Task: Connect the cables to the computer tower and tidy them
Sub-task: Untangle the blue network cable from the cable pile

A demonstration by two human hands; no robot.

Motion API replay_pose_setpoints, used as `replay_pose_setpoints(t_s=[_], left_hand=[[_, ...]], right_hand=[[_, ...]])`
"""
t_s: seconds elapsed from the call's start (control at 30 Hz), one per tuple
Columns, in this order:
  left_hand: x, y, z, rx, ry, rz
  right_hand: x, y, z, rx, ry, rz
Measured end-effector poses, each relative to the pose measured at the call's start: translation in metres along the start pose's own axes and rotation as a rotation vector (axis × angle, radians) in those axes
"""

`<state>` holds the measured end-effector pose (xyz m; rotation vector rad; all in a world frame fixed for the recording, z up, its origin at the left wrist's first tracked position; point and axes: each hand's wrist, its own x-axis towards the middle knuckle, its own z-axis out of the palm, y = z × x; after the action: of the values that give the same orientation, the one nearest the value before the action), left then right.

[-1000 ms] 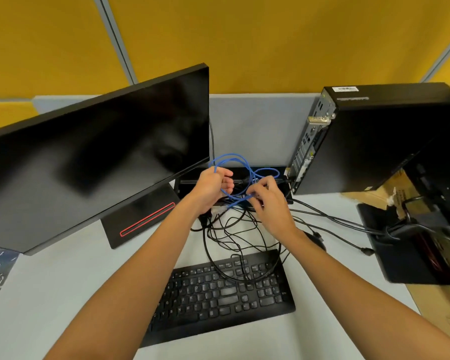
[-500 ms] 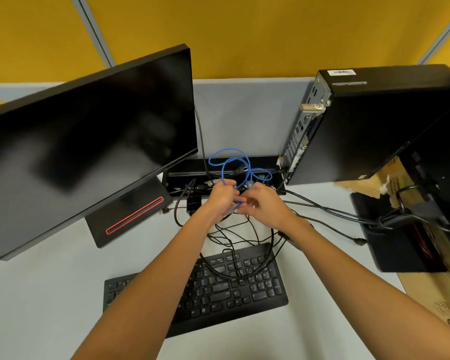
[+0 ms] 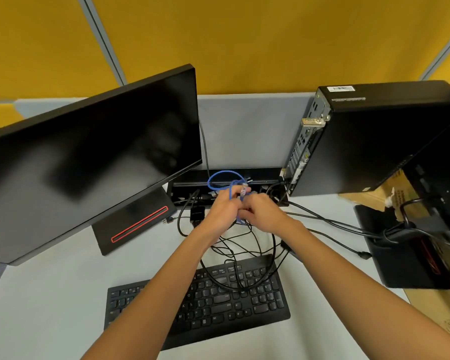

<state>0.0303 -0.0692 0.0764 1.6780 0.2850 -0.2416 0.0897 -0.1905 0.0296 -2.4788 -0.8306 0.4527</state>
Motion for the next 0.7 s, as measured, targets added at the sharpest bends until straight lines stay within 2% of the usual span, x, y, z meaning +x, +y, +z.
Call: replay_pose_setpoints(t_s=[0.13, 0.2, 0.3, 0.33, 0.37, 0.43, 0.5, 0.6, 0.7], left_hand=[[-0.001, 0.001, 0.001, -0.094, 0.006, -0.074], [0.001, -0.002, -0.004, -0.210, 0.051, -0.116], [0.005, 0.008, -0.010, -0.346, 0.138, -0.094], [0.004, 0.013, -0.010, -0.376, 0.134, -0.097], [0.004, 0.016, -0.011, -0.365, 0.118, -0.092], [-0.002, 0.023, -0.012, -0.158, 0.082, -0.070], [-0.009, 0.028, -0.014, 0.022, 0.085, 0.015], [-0.021, 0.040, -0.031, 0.075, 0.206, 0.161], [-0.031, 0.056, -0.050, -0.010, 0.281, 0.259]], right_hand=[[0.001, -0.007, -0.009, -0.061, -0.150, -0.044], [-0.004, -0.005, -0.015, 0.098, -0.207, -0.048], [-0.020, -0.012, -0.020, 0.477, -0.379, 0.040], [-0.024, -0.014, -0.019, 0.552, -0.360, 0.075], [-0.026, -0.014, -0.016, 0.560, -0.254, 0.091], [-0.026, -0.014, -0.014, 0.488, 0.118, 0.137], [-0.024, -0.005, -0.016, 0.528, 0.395, 0.253], [-0.026, 0.019, -0.030, 0.663, 0.644, 0.464], [-0.033, 0.030, -0.040, 0.613, 0.737, 0.594]])
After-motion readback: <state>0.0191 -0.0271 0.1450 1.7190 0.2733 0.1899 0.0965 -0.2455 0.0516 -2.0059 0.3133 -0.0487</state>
